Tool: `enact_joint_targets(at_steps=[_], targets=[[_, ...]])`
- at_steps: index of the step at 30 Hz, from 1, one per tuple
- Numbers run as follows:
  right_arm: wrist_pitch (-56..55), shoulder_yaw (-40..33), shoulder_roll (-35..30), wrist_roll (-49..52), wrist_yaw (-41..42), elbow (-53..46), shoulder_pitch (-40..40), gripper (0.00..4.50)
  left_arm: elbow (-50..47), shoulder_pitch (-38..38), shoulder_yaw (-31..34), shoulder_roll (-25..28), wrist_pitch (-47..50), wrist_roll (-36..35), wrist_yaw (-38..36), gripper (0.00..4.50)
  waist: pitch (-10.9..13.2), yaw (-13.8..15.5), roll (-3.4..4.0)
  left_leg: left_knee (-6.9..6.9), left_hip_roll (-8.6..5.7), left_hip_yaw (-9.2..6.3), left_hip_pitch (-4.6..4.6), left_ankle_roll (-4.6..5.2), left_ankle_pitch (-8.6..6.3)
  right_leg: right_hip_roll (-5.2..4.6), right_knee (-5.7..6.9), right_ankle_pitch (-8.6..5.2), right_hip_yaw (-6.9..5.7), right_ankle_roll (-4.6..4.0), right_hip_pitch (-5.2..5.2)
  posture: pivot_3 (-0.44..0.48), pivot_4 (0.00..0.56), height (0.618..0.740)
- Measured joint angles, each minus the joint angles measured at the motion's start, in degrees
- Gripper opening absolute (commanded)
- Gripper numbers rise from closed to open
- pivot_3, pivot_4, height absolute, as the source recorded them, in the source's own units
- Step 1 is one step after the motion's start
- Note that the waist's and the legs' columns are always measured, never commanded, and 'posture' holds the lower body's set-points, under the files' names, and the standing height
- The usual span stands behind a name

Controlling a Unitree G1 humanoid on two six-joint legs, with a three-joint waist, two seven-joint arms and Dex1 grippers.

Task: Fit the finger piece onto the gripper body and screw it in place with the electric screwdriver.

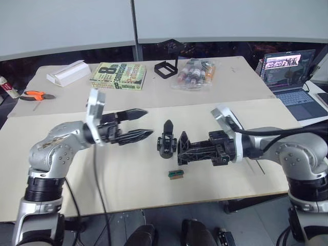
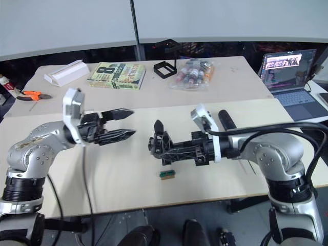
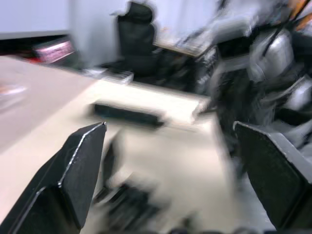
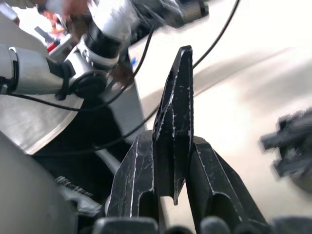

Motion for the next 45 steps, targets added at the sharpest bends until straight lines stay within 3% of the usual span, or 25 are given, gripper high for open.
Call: enact_joint_targets(at_steps=[4,10,19,36,41,45], targets=[[-17.0,2.4,-0.6,-11.1,5.7,0.7,4.6,0.41,5.7,3.3,-1.1,-1.2,-8.3,6.5,-1.8,4.50,0.0,0.5,-0.01,0.12,-0.01,-0.02,-0.02,0.01,-0.01,-0.01,-0.01,0.01,-0.10,0.02,0.06,0.000,0.150,0.740],[-30.0,4.5,0.8,-18.1,10.4,4.1,7.4,0.41,15.2,6.0,-8.5,-7.4,-21.2,18.2,-2.4,4.50,0.0,0.4,-0.01,0.12,0.01,-0.01,-0.03,0.01,-0.01,0.00,0.03,0.02,-0.08,0.02,0.02,0.000,0.150,0.740],[-32.8,4.4,2.4,-18.3,10.3,5.4,6.7,0.40,28.3,-2.3,-13.1,-17.8,-26.8,24.9,0.4,4.50,0.0,0.4,-0.02,0.17,0.00,-0.02,-0.05,0.02,-0.01,0.00,0.04,0.04,-0.09,0.01,0.03,0.000,0.150,0.740],[-28.9,2.9,1.3,-17.2,7.8,1.1,8.8,0.40,45.2,-11.7,-14.8,-23.6,-35.9,30.8,-2.5,4.50,0.0,0.4,-0.02,0.28,0.00,-0.02,-0.09,0.03,-0.01,0.00,0.09,0.04,-0.09,0.02,0.03,0.000,0.150,0.740],[-28.2,2.9,1.3,-16.5,6.7,0.7,8.8,0.40,46.0,-12.1,-14.7,-23.9,-36.8,31.3,-3.2,2.30,0.0,0.4,-0.02,0.28,0.00,-0.01,-0.09,0.03,-0.01,0.00,0.10,0.04,-0.08,0.02,0.02,0.000,0.150,0.740],[-28.2,3.1,2.2,-16.8,6.0,1.8,6.7,0.40,46.0,-12.0,-14.6,-23.9,-37.6,31.9,-3.3,2.30,0.0,0.4,-0.02,0.29,0.00,-0.01,-0.09,0.03,-0.01,0.00,0.10,0.04,-0.08,0.02,0.02,0.000,0.150,0.740]])
